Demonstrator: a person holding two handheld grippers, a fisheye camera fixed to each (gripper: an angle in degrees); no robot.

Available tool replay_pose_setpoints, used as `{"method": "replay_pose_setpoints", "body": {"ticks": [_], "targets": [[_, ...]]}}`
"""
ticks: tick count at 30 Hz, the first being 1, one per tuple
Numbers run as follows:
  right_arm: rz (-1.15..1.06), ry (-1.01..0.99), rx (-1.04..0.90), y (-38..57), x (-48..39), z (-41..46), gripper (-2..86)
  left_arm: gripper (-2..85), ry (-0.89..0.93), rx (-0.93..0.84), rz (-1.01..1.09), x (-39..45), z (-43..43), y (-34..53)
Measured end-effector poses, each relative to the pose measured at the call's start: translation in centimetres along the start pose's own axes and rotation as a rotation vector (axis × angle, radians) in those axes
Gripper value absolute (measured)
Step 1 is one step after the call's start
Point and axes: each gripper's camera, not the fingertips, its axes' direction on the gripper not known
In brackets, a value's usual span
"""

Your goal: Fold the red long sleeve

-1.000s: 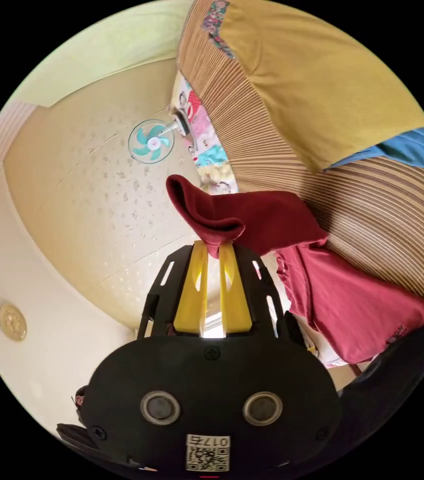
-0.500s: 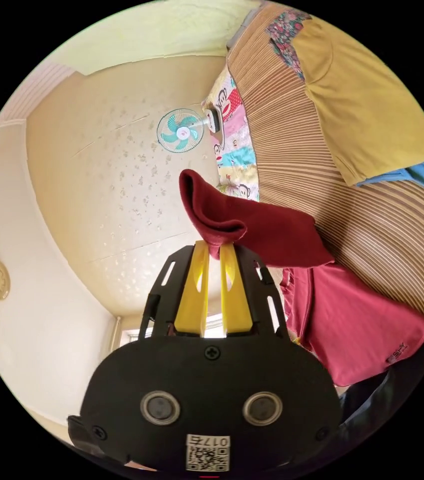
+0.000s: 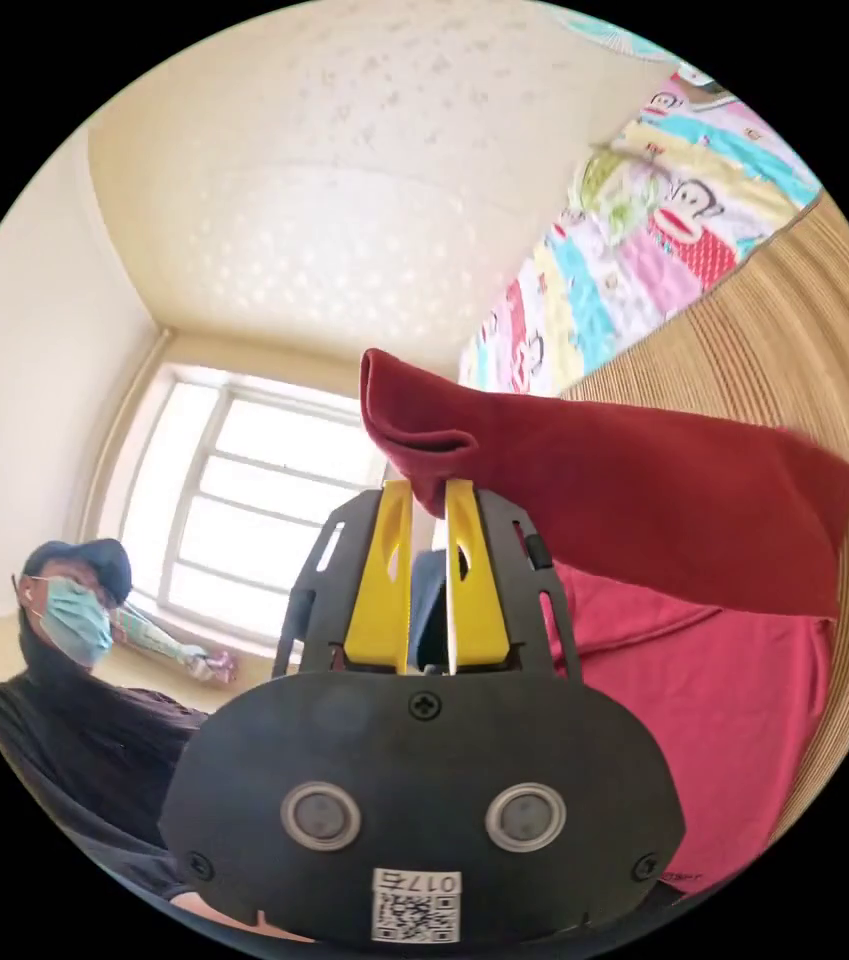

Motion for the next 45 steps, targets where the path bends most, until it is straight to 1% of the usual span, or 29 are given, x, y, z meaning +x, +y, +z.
{"method": "replay_pose_setpoints", "body": {"ticks": [1, 2, 3, 4, 6, 8, 10, 11, 13, 16, 20, 23, 25, 27, 29, 31, 32, 34, 35, 37, 39, 41, 42, 45], "targets": [[0.032, 0.075, -0.158, 1.2, 2.2, 6.0, 6.7, 6.1, -0.024, -0.01, 0.002, 0.0, 0.0, 1.2], [0.057, 0.114, -0.243, 2.1, 3.6, 8.6, 6.7, 6.7, -0.028, -0.016, -0.001, -0.1, 0.0, 1.9], [0.116, 0.191, -0.411, 4.3, 6.6, 12.8, 6.8, 7.5, -0.033, -0.035, -0.013, -0.5, 0.0, 3.1], [0.189, 0.289, -0.535, 6.9, 9.3, 15.3, 7.0, 7.9, -0.048, -0.057, -0.025, -1.0, -0.2, 4.3], [0.226, 0.415, -0.631, 10.5, 12.0, 15.9, 7.4, 8.1, -0.078, -0.077, -0.027, -1.7, -0.9, 6.0], [0.192, 0.483, -0.656, 13.2, 13.3, 14.1, 7.8, 8.2, -0.115, -0.084, -0.021, -2.2, -1.9, 7.7], [0.184, 0.605, -0.681, 16.5, 15.2, 9.8, 8.0, 7.9, -0.165, -0.078, -0.001, -2.1, -3.2, 9.4], [0.181, 0.636, -0.682, 17.2, 15.7, 8.5, 7.9, 7.8, -0.173, -0.074, 0.009, -1.9, -3.4, 9.7], [0.174, 0.768, -0.681, 20.1, 17.2, 3.6, 7.7, 5.6, -0.192, -0.06, 0.061, -0.5, -3.8, 10.5], [0.19, 0.886, -0.667, 23.1, 19.3, -1.2, 7.1, 0.7, -0.194, -0.056, 0.13, 1.9, -2.5, 10.5], [0.335, 0.838, -0.628, 25.1, 23.7, -3.1, 5.1, -0.5, -0.187, -0.107, 0.147, 3.8, 1.7, 9.1], [0.397, 0.814, -0.57, 23.8, 25.8, -1.5, 2.7, -0.7, -0.239, -0.151, 0.062, 4.2, 4.7, 6.5], [0.371, 0.713, -0.452, 20.0, 25.7, 0.3, 1.7, -0.7, -0.215, -0.153, 0.03, 4.6, 4.8, 3.5], [0.364, 0.644, -0.402, 16.1, 25.9, 1.8, 1.4, -0.6, -0.204, -0.172, 0.076, 5.4, 4.8, 0.8], [0.36, 0.595, -0.397, 12.0, 26.1, 3.4, 1.3, -0.5, -0.202, -0.197, 0.111, 6.1, 4.7, -2.1], [0.259, 0.619, -0.4, 7.0, 24.9, 4.3, 1.7, -0.5, -0.185, -0.14, 0.121, 6.9, 3.2, -5.6], [0.228, 0.641, -0.4, 6.0, 24.3, 4.3, 1.9, -0.4, -0.185, -0.11, 0.113, 7.0, 2.5, -6.3], [0.109, 0.693, -0.387, 3.4, 21.6, 3.0, 3.3, -0.3, -0.144, 0.013, 0.072, 7.2, -0.5, -8.3], [0.076, 0.698, -0.383, 3.3, 20.9, 2.4, 3.8, -0.2, -0.129, 0.036, 0.076, 7.2, -1.1, -8.5], [-0.004, 0.746, -0.394, 4.5, 19.2, -0.3, 6.2, 0.5, -0.121, 0.133, 0.119, 7.2, -4.1, -7.9], [-0.009, 0.791, -0.441, 7.2, 19.5, -2.3, 7.9, 2.6, -0.137, 0.147, 0.142, 6.4, -6.0, -6.8], [0.047, 0.812, -0.515, 11.2, 21.2, -4.2, 9.4, 5.8, -0.183, 0.126, 0.142, 4.9, -7.6, -5.5], [0.117, 0.793, -0.557, 14.3, 22.7, -5.4, 10.1, 7.1, -0.217, 0.11, 0.143, 3.7, -8.6, -4.5], [0.294, 0.657, -0.646, 22.5, 25.7, -7.8, 12.4, 8.2, -0.294, 0.071, 0.147, 0.8, -10.9, -2.2]]}}
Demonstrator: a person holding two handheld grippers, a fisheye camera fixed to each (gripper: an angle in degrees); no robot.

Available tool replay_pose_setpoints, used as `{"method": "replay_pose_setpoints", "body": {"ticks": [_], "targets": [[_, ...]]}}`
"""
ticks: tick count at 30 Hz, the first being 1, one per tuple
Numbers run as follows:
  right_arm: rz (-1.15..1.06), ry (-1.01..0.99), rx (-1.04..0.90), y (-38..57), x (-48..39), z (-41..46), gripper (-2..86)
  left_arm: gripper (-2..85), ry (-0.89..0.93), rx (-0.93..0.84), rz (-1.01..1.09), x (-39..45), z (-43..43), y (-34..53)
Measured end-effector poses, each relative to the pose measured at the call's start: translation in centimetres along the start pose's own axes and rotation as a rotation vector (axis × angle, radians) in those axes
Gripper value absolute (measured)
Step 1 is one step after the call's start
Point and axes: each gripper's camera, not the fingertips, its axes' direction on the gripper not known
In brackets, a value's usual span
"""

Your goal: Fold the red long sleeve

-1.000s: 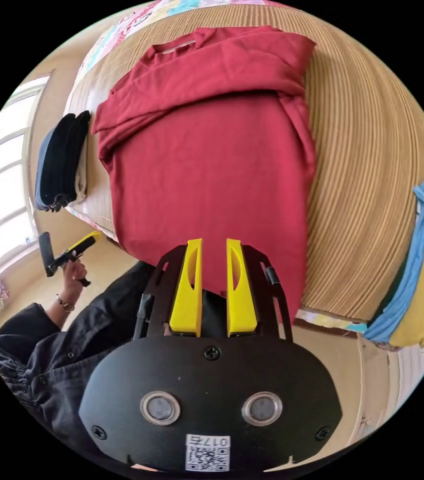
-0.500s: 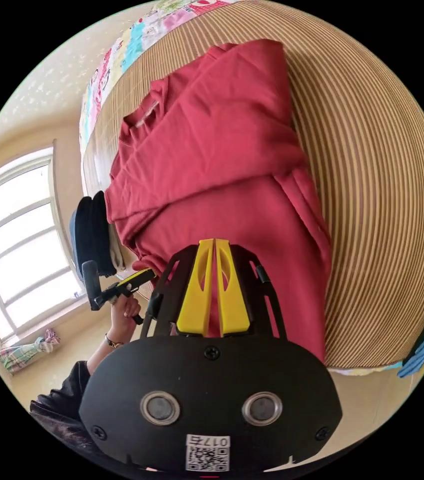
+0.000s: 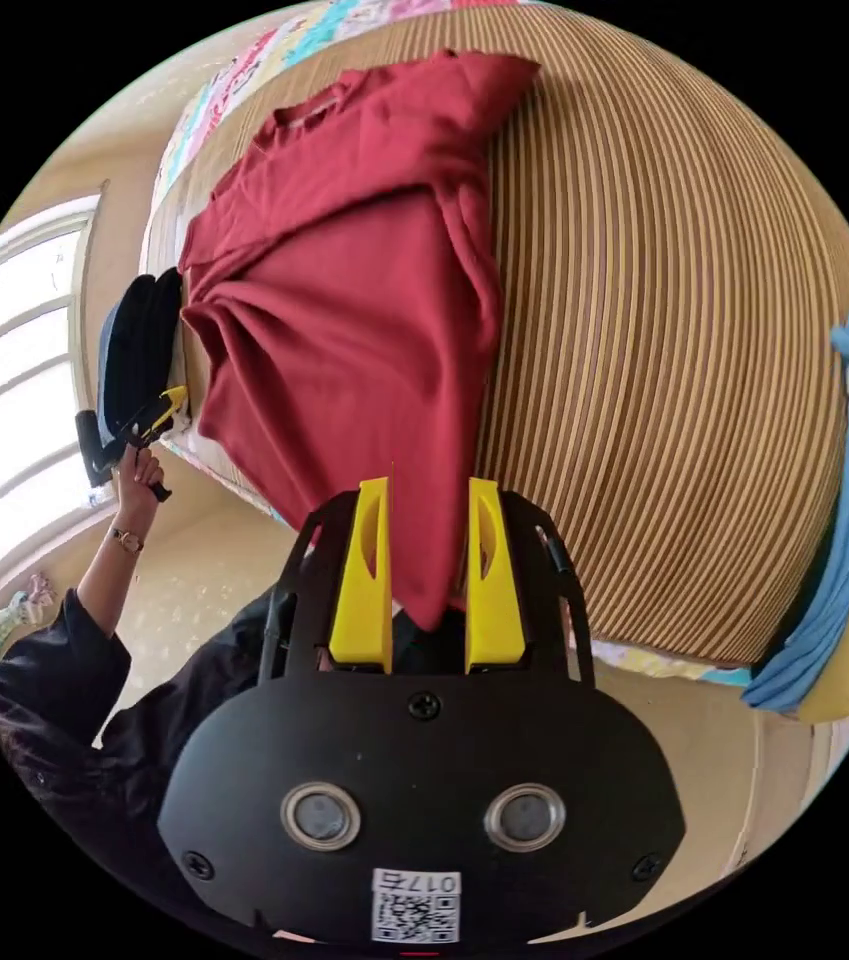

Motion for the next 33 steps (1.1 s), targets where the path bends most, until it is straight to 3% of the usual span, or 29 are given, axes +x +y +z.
{"method": "replay_pose_setpoints", "body": {"ticks": [6, 11, 17, 21, 25, 30, 33], "targets": [[0.212, -0.063, -0.036, 8.5, 3.4, 5.1, 13.2, 12.0, -0.02, -0.135, 0.043, -3.4, 0.2, 0.5], [0.307, -0.107, -0.025, 9.1, 4.6, 6.8, 8.0, 6.8, -0.084, -0.19, 0.005, -3.4, 1.1, 0.4], [0.171, -0.315, 0.039, 15.1, 5.7, 3.3, 3.7, 4.6, 0.173, -0.5, 0.005, -4.3, 0.9, 3.5], [0.132, -0.664, 0.255, 24.3, 8.5, -2.7, 3.2, 4.4, 0.391, -0.614, 0.0, -5.8, -3.2, 8.9], [0.019, -1.066, 0.609, 31.0, 10.2, -8.8, 3.0, 4.3, 0.865, -0.414, -0.123, -7.3, -10.3, 10.0], [-0.127, -1.21, 0.839, 24.9, 9.8, -15.3, 3.2, 4.4, 1.037, -0.058, -0.064, -5.4, -15.9, 1.4], [-0.072, -1.226, 0.897, 15.0, 9.5, -18.7, 3.8, 5.1, 0.968, 0.06, -0.062, -3.0, -14.6, -7.9]]}}
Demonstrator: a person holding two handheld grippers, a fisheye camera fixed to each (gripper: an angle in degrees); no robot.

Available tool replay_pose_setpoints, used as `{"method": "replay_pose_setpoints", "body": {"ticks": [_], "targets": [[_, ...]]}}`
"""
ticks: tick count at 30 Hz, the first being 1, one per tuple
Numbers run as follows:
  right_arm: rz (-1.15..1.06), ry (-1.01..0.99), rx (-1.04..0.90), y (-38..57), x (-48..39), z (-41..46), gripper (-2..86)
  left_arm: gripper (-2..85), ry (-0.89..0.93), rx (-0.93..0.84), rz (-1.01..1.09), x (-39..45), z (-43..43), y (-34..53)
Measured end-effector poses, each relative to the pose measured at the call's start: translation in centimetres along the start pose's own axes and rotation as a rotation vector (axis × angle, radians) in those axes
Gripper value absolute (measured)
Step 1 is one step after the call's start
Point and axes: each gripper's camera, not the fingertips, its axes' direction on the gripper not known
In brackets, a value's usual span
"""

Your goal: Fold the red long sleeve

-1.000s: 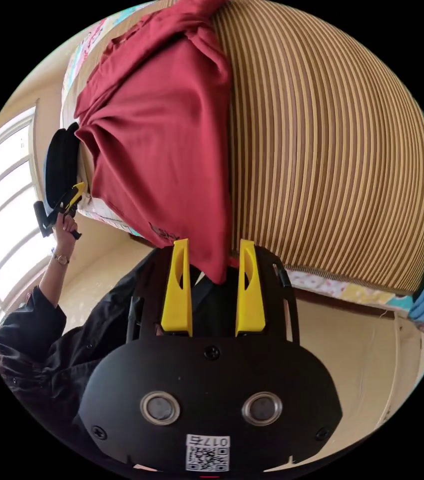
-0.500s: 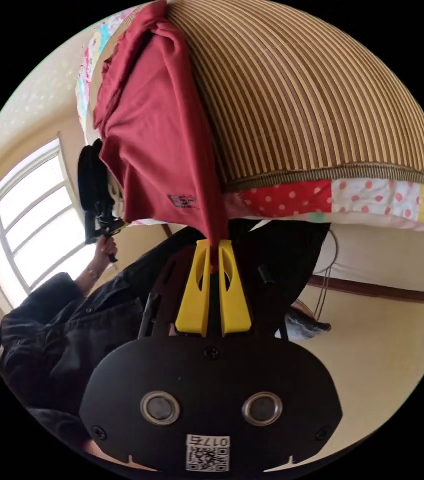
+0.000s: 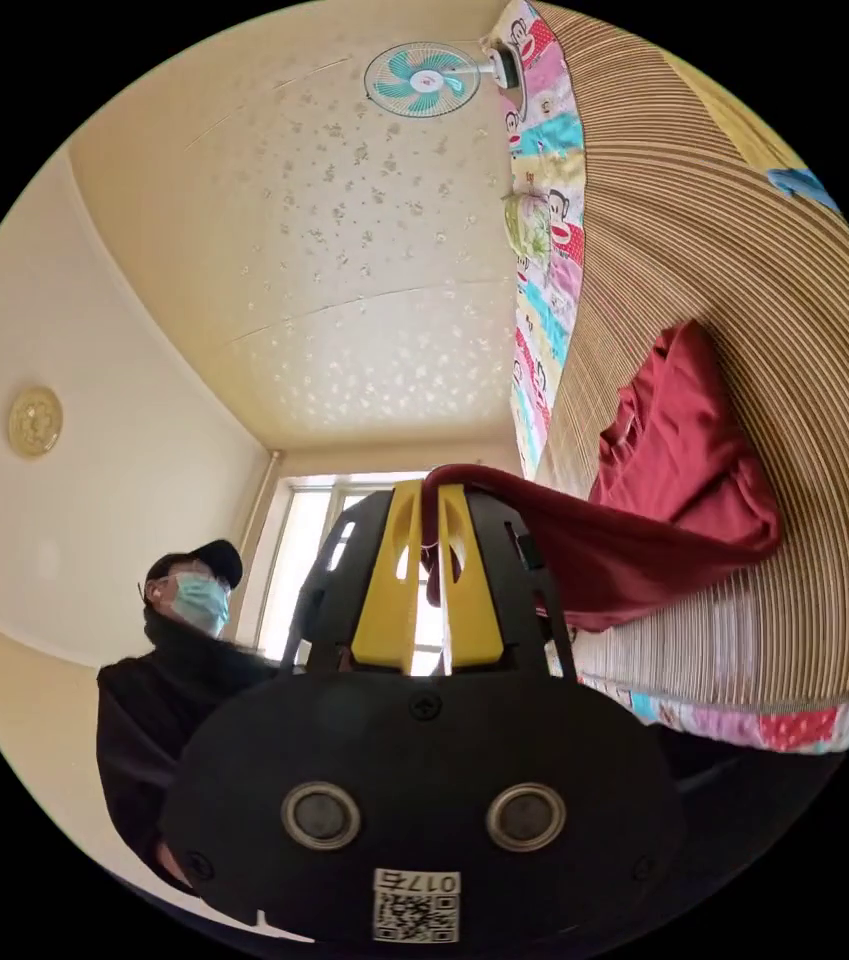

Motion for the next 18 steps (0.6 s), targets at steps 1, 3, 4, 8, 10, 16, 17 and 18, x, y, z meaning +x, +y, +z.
{"method": "replay_pose_setpoints", "body": {"ticks": [1, 3, 4, 8, 10, 16, 17, 18], "targets": [[0.03, 0.01, 0.047, -3.4, 1.3, 2.3, 4.4, 5.7, -0.063, 0.061, -0.004, -0.3, 1.4, -3.5], [0.105, -0.025, 0.135, -7.0, 3.1, 5.3, 4.9, 6.5, -0.138, 0.144, 0.017, -0.7, 3.1, -7.9], [0.154, -0.071, 0.207, -8.4, 3.9, 7.1, 4.6, 7.3, -0.156, 0.184, 0.03, -0.7, 3.8, -9.8], [0.125, -0.139, 0.205, -10.5, 3.9, 11.8, 2.8, 8.0, -0.259, 0.221, 0.065, -0.7, 5.2, -10.9], [0.09, 0.153, 0.015, -10.3, 3.8, 14.7, 1.7, 9.2, -0.453, 0.152, 0.022, -2.9, 6.9, -8.6], [0.003, 0.977, -0.367, -5.8, 8.4, 21.6, 0.6, 16.3, -0.601, 0.125, -0.331, -15.8, 9.5, 0.1], [-0.021, 1.017, -0.394, -5.4, 8.8, 22.4, 0.6, 16.6, -0.596, 0.129, -0.354, -16.9, 9.8, 0.7], [-0.073, 1.081, -0.442, -4.7, 9.7, 24.1, 0.6, 16.4, -0.599, 0.138, -0.4, -18.9, 10.5, 1.7]]}}
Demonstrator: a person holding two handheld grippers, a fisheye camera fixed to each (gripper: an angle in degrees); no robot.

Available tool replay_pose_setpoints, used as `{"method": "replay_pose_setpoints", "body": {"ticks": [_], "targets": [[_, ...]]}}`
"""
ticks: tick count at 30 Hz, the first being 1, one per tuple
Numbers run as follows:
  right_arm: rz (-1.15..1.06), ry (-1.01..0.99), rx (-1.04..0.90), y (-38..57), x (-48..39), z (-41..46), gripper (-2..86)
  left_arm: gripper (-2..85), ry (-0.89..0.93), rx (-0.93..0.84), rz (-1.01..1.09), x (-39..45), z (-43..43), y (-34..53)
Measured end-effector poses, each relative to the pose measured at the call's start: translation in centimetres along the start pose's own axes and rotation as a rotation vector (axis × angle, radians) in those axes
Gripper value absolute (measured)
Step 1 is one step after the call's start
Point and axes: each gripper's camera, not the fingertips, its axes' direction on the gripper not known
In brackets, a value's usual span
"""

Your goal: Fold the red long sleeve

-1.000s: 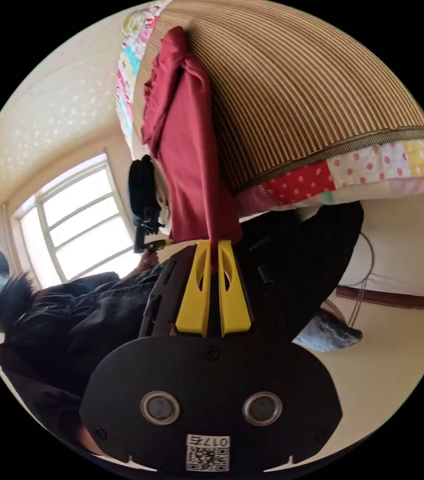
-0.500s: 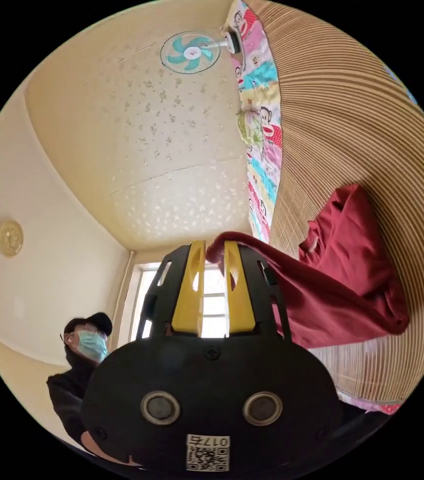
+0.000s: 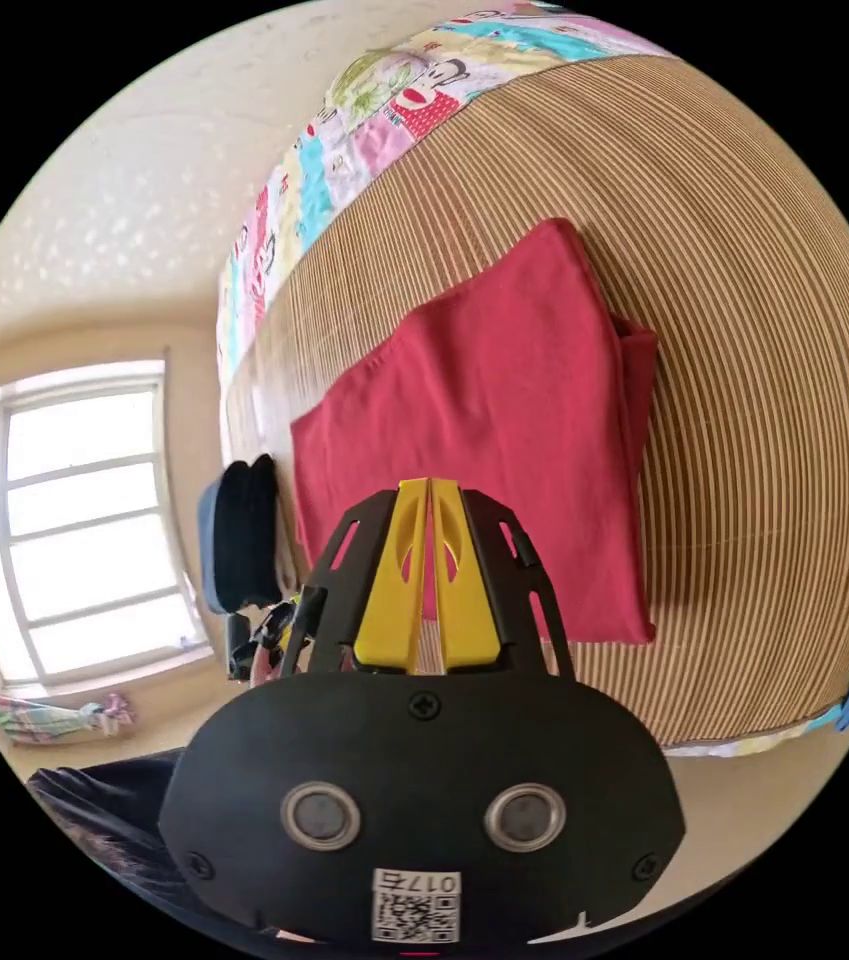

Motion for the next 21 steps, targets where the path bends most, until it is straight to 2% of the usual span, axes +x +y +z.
{"method": "replay_pose_setpoints", "body": {"ticks": [2, 6, 9, 11, 12, 14, 16, 19, 21], "targets": [[-0.086, 0.094, -0.039, -0.7, -2.0, 2.5, 0.6, 14.8, 0.039, 0.034, -0.037, -1.3, 1.7, 0.4], [-0.296, 0.397, -0.214, -2.6, -5.1, 9.8, 0.5, 11.5, 0.242, 0.163, -0.207, -4.1, 4.3, 0.6], [-0.448, 0.439, -0.266, -3.3, -6.2, 11.5, 0.5, 7.0, 0.415, 0.204, -0.257, -5.2, 5.9, 0.8], [-0.45, 0.393, -0.313, -4.1, -6.3, 11.1, 0.5, 5.4, 0.517, 0.244, -0.155, -3.8, 6.1, 1.1], [-0.422, 0.339, -0.323, -4.5, -5.8, 10.1, 0.5, 5.2, 0.541, 0.233, -0.019, -1.2, 6.1, 1.2], [-0.35, 0.306, -0.268, -4.2, -4.3, 7.7, 0.5, 5.1, 0.495, 0.161, 0.193, 4.3, 6.8, 2.1], [-0.245, 0.296, -0.152, -2.4, -1.4, 3.6, 0.5, 5.1, 0.354, 0.043, 0.47, 13.0, 9.2, 4.7], [-0.102, 0.264, -0.077, 1.4, 3.7, -0.8, 0.7, 5.2, 0.189, -0.123, 0.762, 21.6, 15.4, 9.7], [-0.027, 0.251, -0.06, 4.0, 7.0, -2.8, 0.9, 5.5, 0.081, -0.234, 0.906, 24.5, 20.4, 13.4]]}}
